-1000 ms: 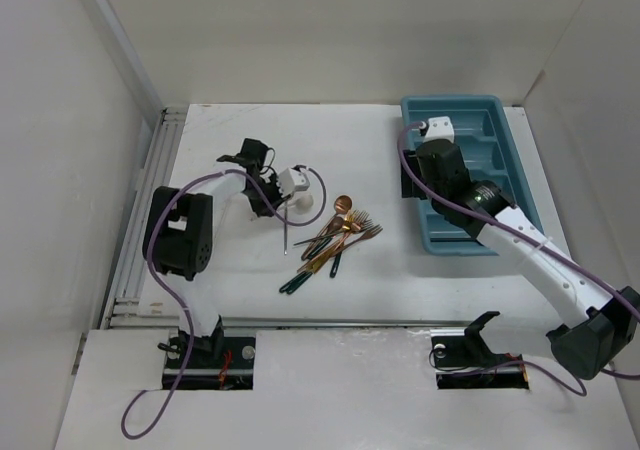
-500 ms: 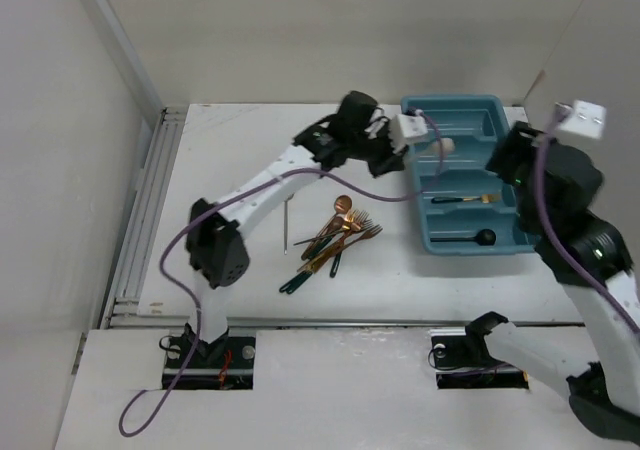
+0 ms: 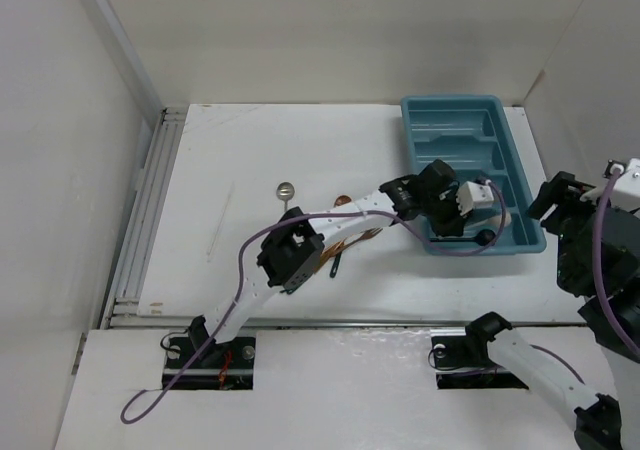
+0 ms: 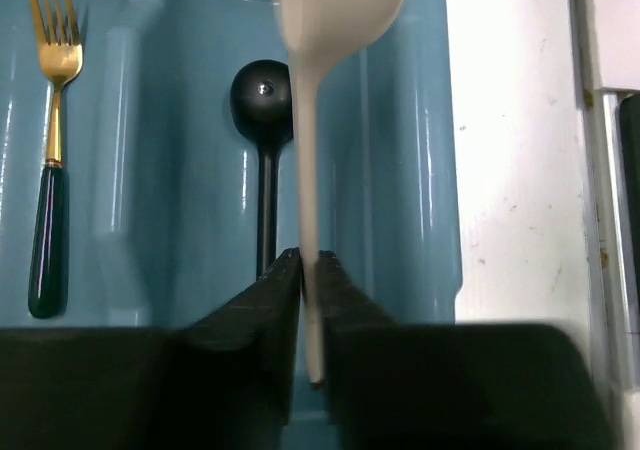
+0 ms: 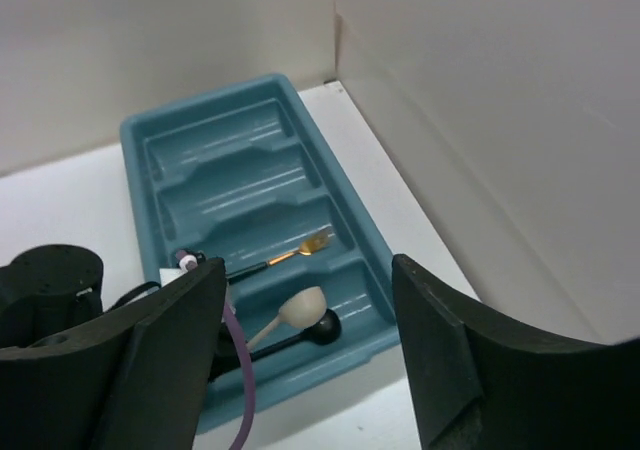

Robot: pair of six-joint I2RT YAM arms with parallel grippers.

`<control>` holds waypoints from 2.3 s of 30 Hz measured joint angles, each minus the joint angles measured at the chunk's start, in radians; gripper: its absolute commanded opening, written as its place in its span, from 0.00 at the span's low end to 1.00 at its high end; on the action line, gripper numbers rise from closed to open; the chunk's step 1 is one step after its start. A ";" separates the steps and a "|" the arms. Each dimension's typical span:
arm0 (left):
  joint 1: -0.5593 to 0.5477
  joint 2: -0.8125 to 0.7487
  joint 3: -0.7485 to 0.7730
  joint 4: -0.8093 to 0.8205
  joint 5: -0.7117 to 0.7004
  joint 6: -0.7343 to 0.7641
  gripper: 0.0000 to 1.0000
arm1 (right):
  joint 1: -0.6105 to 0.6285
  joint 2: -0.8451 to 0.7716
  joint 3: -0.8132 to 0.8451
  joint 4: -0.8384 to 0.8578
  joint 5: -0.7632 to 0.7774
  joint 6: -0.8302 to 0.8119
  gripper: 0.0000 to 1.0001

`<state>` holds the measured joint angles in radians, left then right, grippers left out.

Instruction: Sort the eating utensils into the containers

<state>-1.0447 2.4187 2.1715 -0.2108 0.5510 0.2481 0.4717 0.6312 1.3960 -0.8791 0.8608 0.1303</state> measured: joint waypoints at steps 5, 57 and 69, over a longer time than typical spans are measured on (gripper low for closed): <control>-0.005 0.009 0.005 0.008 -0.052 0.002 0.96 | 0.000 -0.009 -0.030 -0.032 -0.014 -0.039 0.96; 0.667 -0.439 -0.772 -0.296 -0.426 -0.298 0.00 | 0.080 0.437 -0.049 0.241 -0.184 -0.040 0.75; 0.403 -0.360 -0.126 -0.199 -0.394 -0.062 0.00 | 0.085 0.282 -0.043 0.229 -0.112 -0.055 0.72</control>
<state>-0.6415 2.0583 2.0460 -0.4095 0.1566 0.1864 0.5564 0.9131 1.3529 -0.6506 0.7486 0.0753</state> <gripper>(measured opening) 0.037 0.727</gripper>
